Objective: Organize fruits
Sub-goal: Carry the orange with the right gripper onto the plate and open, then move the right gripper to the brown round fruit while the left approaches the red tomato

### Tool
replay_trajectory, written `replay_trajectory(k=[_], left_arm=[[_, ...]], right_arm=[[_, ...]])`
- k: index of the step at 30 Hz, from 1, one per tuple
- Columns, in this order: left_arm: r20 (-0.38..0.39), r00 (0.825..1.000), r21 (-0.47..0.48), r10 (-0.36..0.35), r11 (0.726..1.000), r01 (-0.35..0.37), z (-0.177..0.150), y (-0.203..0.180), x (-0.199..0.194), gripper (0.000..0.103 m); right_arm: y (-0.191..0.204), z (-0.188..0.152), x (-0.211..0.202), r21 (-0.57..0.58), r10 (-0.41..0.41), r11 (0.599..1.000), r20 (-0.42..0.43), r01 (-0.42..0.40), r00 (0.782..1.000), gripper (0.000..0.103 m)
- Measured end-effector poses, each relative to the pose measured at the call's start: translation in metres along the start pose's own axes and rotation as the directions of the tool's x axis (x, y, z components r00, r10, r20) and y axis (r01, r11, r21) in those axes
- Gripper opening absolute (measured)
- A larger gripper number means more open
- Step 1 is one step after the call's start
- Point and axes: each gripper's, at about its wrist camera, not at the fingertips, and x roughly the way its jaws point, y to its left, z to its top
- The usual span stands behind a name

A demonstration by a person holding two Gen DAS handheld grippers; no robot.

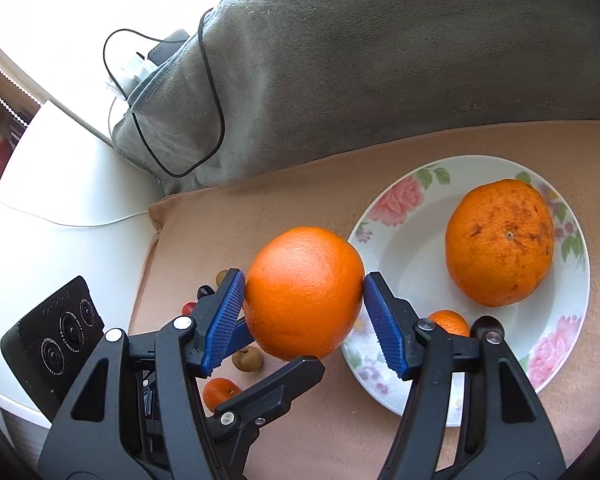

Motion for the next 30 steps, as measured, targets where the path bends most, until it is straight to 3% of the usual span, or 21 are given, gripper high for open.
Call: replay_trajectory(k=[6, 13, 19, 30], left_arm=[[0.02, 0.999, 0.016, -0.025, 1.0, 0.024, 0.005, -0.005, -0.006, 0.055], [0.028, 1.0, 0.016, -0.005, 1.0, 0.004, 0.003, 0.002, -0.019, 0.055], [0.041, 0.999, 0.008, 0.015, 1.0, -0.015, -0.009, 0.007, -0.034, 0.055], [0.079, 0.995, 0.008, 0.059, 0.998, -0.06, -0.02, 0.021, -0.065, 0.055]], right_arm=[[-0.005, 0.004, -0.013, -0.008, -0.017, 1.0, 0.046, 0.018, 0.999, 0.065], [-0.002, 0.005, -0.04, -0.04, -0.032, 0.999, 0.128, 0.037, 0.991, 0.065], [-0.004, -0.006, -0.051, -0.048, -0.046, 0.997, 0.159, 0.054, 0.986, 0.07], [0.018, -0.034, -0.054, -0.147, -0.081, 0.983, 0.196, 0.111, 0.977, 0.071]])
